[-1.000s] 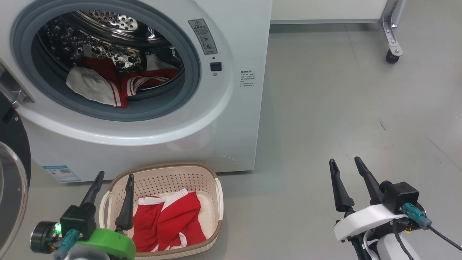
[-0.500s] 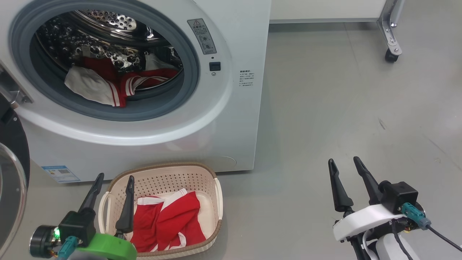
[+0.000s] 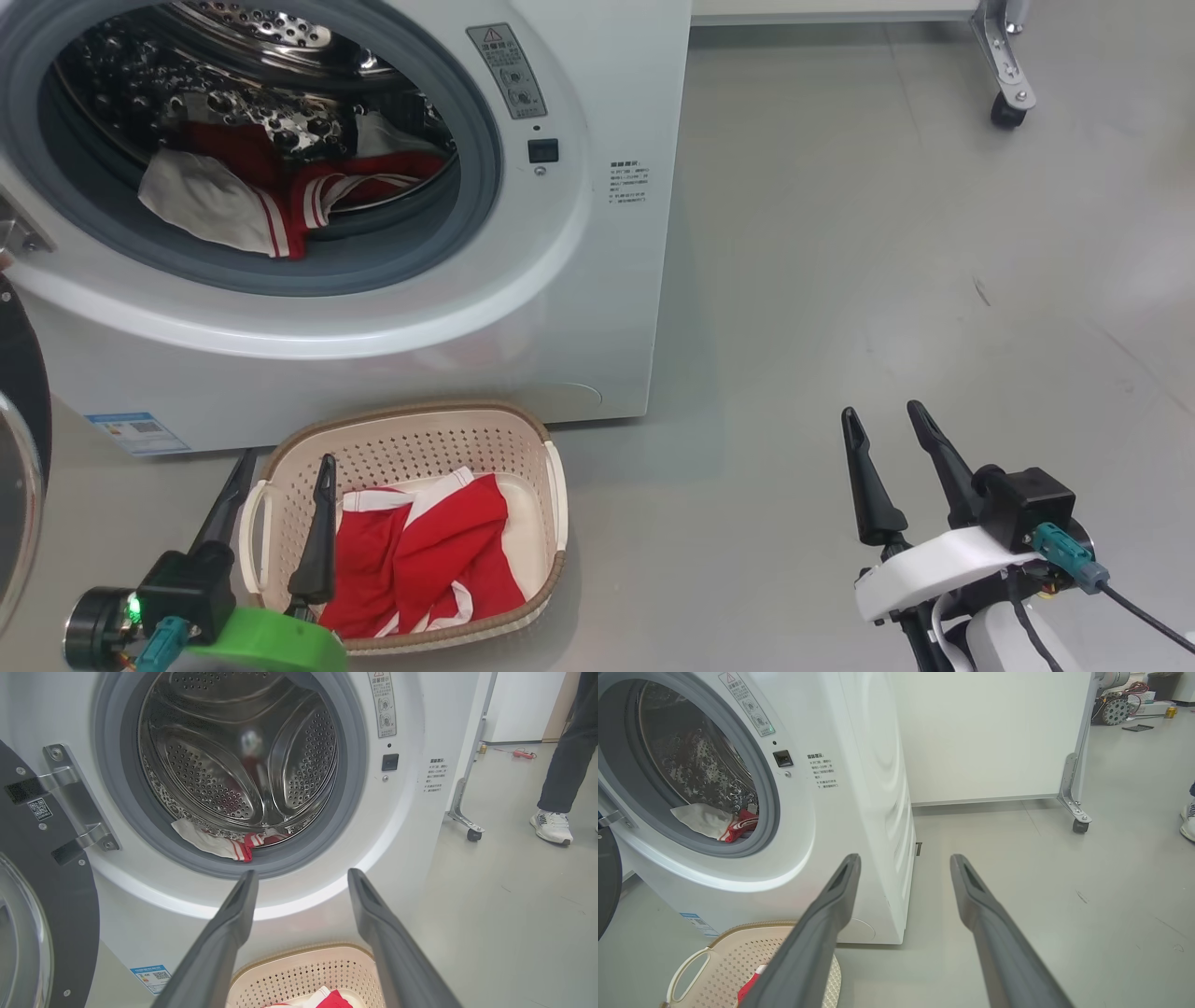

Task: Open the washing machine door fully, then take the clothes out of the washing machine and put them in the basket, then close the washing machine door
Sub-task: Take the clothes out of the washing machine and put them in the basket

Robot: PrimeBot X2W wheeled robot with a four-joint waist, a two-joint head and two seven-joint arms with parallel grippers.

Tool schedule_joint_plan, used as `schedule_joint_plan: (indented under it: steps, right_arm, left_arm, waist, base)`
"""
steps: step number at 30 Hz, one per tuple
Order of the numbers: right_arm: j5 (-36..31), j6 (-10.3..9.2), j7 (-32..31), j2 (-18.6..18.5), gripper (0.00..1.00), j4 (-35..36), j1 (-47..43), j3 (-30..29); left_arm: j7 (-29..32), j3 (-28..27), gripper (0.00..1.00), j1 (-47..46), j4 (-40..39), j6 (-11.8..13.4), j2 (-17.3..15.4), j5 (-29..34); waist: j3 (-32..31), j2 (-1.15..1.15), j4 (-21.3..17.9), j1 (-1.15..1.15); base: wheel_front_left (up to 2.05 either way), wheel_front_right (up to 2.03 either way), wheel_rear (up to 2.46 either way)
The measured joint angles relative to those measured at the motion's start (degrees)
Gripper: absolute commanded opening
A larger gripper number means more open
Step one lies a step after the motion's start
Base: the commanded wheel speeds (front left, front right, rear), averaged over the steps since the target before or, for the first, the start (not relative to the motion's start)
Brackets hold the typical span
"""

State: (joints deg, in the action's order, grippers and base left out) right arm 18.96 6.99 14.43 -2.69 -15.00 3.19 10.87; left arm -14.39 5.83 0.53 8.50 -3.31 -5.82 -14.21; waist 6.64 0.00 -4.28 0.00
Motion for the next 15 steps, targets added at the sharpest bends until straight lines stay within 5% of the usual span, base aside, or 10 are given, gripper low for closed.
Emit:
schedule_joint_plan:
  steps: [15]
  right_arm:
    - [-0.5,0.0,0.0,0.0,1.0,1.8,2.3,1.8]
  left_arm:
    - [1.3,-1.2,1.0,-7.5,1.8,-0.5,-2.6,1.3]
  waist:
    - [8.4,0.0,-2.2,0.0]
  base:
    - [0.0,0.0,0.0]
